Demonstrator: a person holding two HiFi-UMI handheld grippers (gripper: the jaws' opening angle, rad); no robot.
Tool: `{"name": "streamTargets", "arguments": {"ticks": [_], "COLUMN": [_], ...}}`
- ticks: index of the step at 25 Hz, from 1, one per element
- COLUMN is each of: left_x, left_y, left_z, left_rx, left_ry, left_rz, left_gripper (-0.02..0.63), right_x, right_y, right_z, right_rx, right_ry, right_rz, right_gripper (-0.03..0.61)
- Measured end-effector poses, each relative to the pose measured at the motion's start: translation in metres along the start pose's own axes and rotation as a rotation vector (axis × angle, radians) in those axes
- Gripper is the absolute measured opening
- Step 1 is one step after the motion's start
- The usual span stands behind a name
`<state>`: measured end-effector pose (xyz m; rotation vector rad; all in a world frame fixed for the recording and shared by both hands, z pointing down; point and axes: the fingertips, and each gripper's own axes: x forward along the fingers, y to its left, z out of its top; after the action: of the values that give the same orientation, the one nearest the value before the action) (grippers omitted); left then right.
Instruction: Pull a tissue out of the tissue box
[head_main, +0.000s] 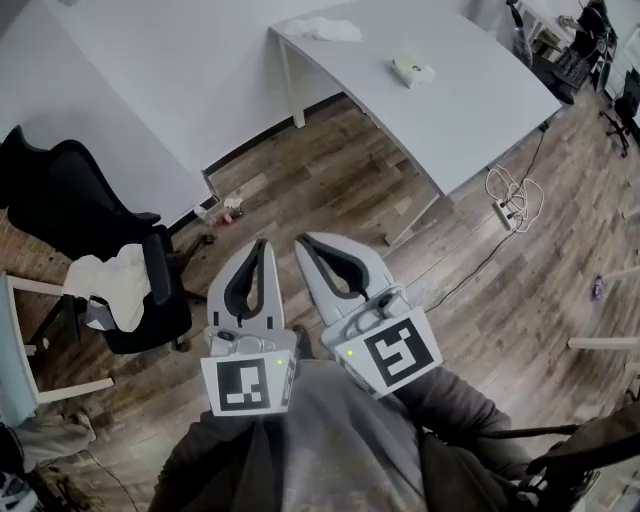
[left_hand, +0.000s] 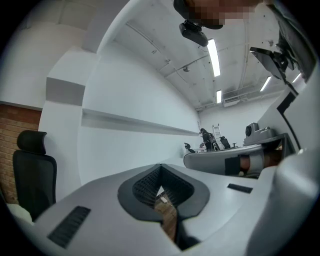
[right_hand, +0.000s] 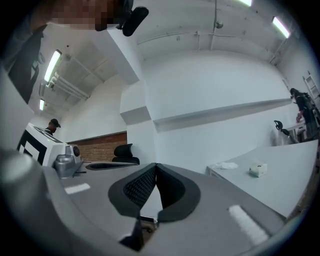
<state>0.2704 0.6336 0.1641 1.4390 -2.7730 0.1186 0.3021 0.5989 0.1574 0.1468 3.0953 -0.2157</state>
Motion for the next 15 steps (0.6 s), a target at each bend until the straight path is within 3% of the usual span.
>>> {"name": "streamTargets", "arguments": {"ticks": [3,8,15], "left_x": [0.009,0.039,0.135], "left_y": [0.012,0.029,0.079], "left_z": [-0.005,-0.022,-0.033], "left_rx": [0.001,-0.010,-0.046], "left_ry": [0.021,0.059,0.060], "left_rz": [0.034,0.020,-0.032], "left_gripper": [-0.002,-0.002,-0.002], "right_x": [0.011,0.040,0.126], "right_y": [-0.009,-0.034,-0.091], "right_z": [-0.004,-0.014,-0.021], "right_rx": [0.010,0.023,0.000], "right_ry": [0.007,0.024,0.050], "right_rz": [-0.004,-0.032,-0.096], "right_gripper": [0.003,0.003,0.003]}}
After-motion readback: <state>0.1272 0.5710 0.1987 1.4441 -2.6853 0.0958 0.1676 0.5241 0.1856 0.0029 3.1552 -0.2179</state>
